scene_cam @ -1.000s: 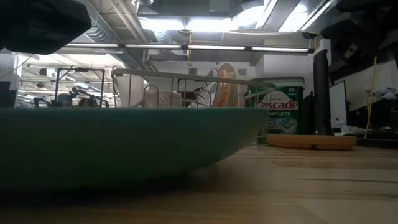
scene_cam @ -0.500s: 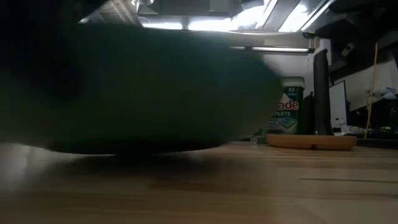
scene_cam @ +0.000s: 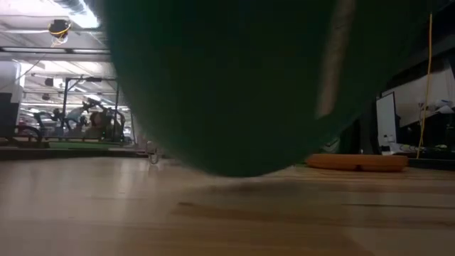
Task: Sort dishes
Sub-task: Put the green plate in the dish rack
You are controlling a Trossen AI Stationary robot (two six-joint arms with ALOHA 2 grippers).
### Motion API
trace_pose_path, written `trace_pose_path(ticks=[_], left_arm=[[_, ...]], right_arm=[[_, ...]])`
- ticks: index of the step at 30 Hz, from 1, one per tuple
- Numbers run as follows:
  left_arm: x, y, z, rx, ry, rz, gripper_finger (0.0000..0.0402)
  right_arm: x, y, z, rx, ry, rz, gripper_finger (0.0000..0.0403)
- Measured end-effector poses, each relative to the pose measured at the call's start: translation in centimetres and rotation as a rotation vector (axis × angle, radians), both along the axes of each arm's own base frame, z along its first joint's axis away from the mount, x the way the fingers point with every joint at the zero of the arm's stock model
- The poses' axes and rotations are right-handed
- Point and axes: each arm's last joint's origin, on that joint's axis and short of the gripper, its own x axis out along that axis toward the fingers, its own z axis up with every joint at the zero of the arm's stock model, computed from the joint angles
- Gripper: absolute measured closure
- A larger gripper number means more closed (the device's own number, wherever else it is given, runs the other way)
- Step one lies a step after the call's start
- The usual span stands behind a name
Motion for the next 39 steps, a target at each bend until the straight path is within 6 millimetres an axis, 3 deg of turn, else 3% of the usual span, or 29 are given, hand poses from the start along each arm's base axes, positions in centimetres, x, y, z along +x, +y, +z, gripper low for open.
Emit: trace_pose_path(ticks=[10,23,30,39], left_arm=[[4.9,4.7,2.2,-0.155,-0.233,0.139,0.0401],[9.0,11.6,4.4,-0.312,-0.465,0.313,0.0402],[10.1,16.0,4.8,-0.245,-0.472,0.379,0.0401],[8.4,21.6,9.7,-0.168,-0.507,0.441,0.0401]], right_arm=[[-3.5,-3.1,3.8,-0.129,-0.19,-0.1,0.0246],[-6.4,-6.0,4.2,-0.336,-0.131,-0.301,0.0246],[-7.1,-6.6,3.6,-0.393,-0.088,-0.291,0.0246],[-7.2,-6.8,3.5,-0.409,-0.068,-0.315,0.0246]])
